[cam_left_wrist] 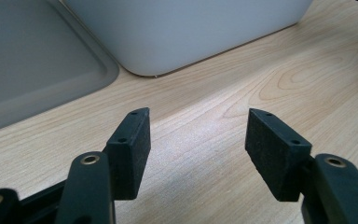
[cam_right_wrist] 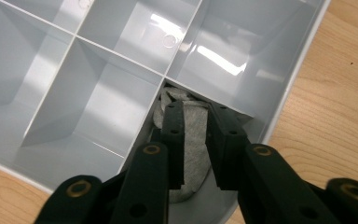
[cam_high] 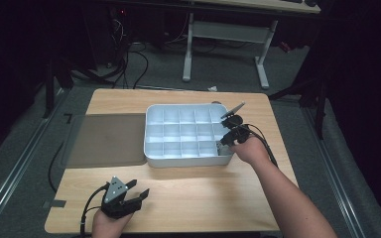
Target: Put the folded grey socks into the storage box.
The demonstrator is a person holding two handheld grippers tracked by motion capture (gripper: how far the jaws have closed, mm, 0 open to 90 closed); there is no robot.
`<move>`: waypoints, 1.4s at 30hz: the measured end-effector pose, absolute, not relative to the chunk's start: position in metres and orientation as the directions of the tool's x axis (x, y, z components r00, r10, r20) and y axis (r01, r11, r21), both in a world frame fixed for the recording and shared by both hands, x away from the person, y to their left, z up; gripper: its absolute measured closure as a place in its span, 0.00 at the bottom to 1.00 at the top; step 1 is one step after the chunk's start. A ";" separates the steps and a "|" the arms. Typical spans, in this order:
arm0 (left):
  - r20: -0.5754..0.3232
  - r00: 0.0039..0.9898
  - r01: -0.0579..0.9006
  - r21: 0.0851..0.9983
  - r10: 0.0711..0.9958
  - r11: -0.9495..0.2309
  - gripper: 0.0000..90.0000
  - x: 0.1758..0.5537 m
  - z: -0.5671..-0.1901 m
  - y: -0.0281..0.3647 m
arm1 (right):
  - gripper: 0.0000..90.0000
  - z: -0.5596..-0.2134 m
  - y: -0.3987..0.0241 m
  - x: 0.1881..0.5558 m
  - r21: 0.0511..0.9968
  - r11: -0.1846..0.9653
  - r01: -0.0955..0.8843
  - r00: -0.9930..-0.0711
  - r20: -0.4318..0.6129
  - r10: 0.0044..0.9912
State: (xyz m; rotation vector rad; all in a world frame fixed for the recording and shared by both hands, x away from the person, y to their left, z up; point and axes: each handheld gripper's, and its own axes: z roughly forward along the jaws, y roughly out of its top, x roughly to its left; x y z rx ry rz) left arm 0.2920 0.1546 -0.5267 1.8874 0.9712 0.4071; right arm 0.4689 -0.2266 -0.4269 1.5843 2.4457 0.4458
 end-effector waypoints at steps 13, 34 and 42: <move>-0.116 0.630 0.457 0.855 0.768 -0.246 0.45 0.292 -0.527 0.155 | 0.71 -0.419 -0.231 0.448 0.448 0.362 0.818 -0.417 0.028 0.908; -0.125 0.641 0.455 0.856 0.757 -0.244 0.45 0.297 -0.526 0.150 | 0.61 -0.414 -0.245 0.392 0.601 0.320 0.732 -0.432 0.046 0.901; -0.119 0.643 0.453 0.856 0.757 -0.250 0.45 0.297 -0.526 0.148 | 0.54 -0.428 -0.261 0.359 0.673 0.285 0.683 -0.439 0.066 0.896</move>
